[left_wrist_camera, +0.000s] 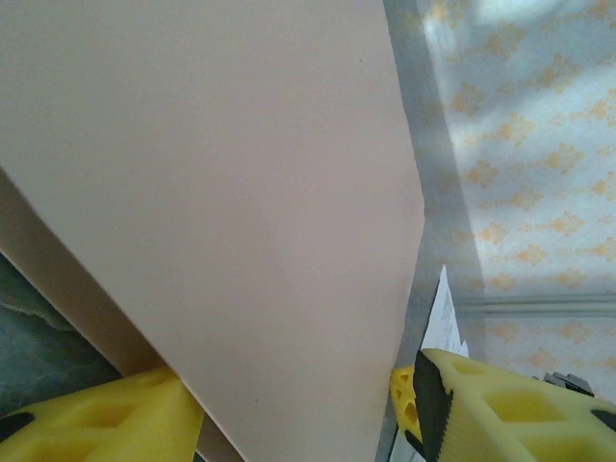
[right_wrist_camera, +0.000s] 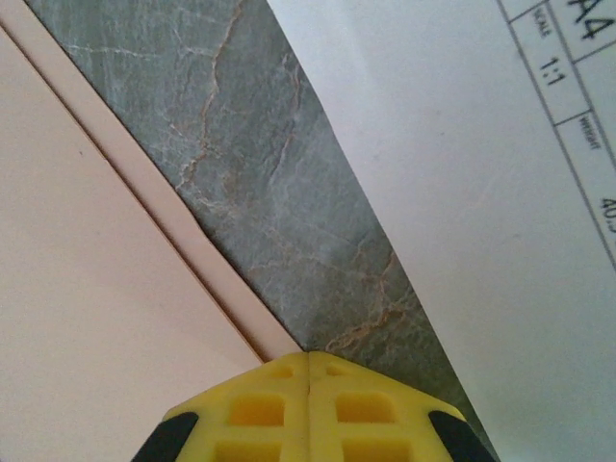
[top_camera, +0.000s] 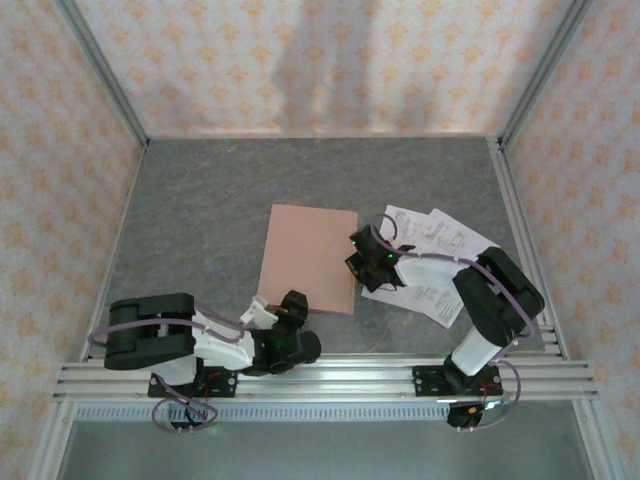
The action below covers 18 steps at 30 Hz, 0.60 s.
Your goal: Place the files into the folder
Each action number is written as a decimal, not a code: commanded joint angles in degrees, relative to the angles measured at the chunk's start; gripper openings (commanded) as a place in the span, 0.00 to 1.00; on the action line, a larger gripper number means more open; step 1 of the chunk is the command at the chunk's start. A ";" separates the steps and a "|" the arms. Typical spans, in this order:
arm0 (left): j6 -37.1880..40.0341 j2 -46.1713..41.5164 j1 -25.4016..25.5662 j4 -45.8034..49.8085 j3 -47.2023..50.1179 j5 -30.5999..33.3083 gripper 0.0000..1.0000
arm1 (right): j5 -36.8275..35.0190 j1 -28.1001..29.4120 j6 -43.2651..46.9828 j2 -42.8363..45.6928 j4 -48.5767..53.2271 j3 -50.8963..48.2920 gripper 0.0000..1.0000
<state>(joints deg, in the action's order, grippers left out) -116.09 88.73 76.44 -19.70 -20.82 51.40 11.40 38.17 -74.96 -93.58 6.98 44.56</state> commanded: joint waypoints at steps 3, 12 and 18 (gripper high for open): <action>-34.50 4.06 -0.93 -3.12 -1.34 -4.69 0.60 | 0.64 -0.06 -0.62 -3.49 6.42 -3.31 0.00; -34.38 8.45 -1.28 -6.80 -3.34 -6.44 0.61 | 1.25 -0.12 -0.85 -3.47 5.39 -3.60 0.00; -34.38 12.05 -1.32 -10.96 -3.92 -6.86 0.60 | 1.62 -0.16 -0.79 -3.39 5.32 -3.69 0.00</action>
<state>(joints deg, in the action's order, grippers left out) -116.11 96.73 75.59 -28.64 -24.10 55.07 11.99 38.06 -75.00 -93.69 5.43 44.10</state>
